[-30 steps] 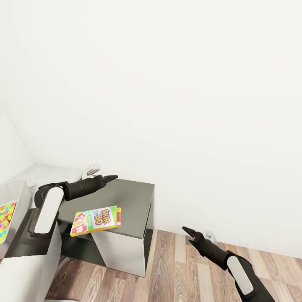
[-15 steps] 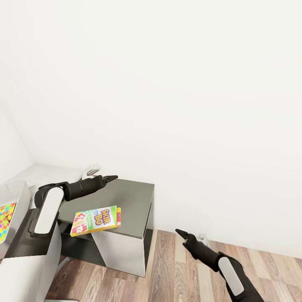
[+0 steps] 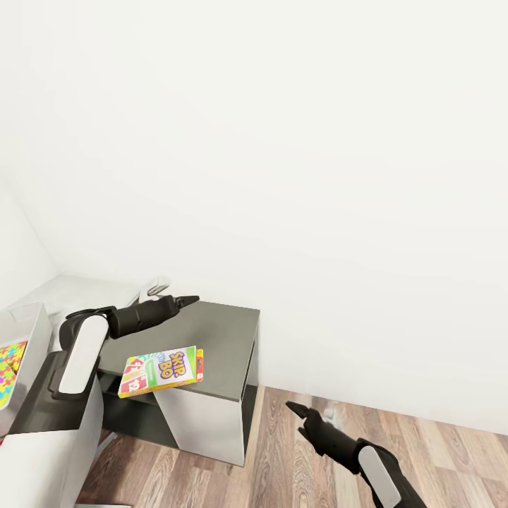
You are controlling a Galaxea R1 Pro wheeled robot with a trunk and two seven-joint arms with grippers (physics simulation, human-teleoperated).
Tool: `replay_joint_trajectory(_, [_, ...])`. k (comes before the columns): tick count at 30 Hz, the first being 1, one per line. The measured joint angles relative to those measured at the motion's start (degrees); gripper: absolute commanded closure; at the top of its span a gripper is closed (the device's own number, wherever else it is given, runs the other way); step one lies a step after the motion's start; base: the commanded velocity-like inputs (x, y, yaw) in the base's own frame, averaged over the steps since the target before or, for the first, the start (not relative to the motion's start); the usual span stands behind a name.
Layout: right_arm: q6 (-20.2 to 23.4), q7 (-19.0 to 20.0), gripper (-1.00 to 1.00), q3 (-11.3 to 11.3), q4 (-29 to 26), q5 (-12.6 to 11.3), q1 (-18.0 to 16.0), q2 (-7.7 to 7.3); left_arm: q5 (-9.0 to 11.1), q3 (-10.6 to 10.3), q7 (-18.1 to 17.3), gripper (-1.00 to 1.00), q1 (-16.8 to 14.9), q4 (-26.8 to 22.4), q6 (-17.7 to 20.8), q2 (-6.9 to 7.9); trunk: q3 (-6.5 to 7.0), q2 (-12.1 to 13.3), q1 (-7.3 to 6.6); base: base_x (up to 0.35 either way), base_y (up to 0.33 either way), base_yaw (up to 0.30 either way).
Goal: Put all the toys in the child's room - the three board games (two on the bed and one on the table), the two jigsaw puzzles on the table, and the tennis ball on the table - inside the toy box on the table in the child's room.
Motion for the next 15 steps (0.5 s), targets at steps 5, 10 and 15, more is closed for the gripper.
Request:
replay_joint_trajectory(5, [-0.4, -0.2, -1.00, 3.7, 0.2, 0.1, 0.0, 0.06, 0.0, 0.1, 0.0, -1.00, 0.0, 0.0, 0.0, 0.00, 0.00, 0.0, 0.01, -0.041, 0.016, 0.000])
replay_joint_trajectory(10, [-1.5, -0.2, -1.00, 5.3, 0.3, 0.0, 0.1, 0.27, 0.0, 0.1, 0.0, -1.00, 0.0, 0.0, 0.0, 0.00, 0.00, 0.0, 0.00, -0.077, 0.039, 0.000])
replay_joint_trajectory(15, [-2.6, -0.1, -1.00, 6.5, 0.3, 0.1, 0.0, 0.81, 0.0, 0.1, 0.0, -1.00, 0.0, 0.0, 0.0, 0.00, 0.00, 0.0, 0.00, -0.016, 0.008, 0.000])
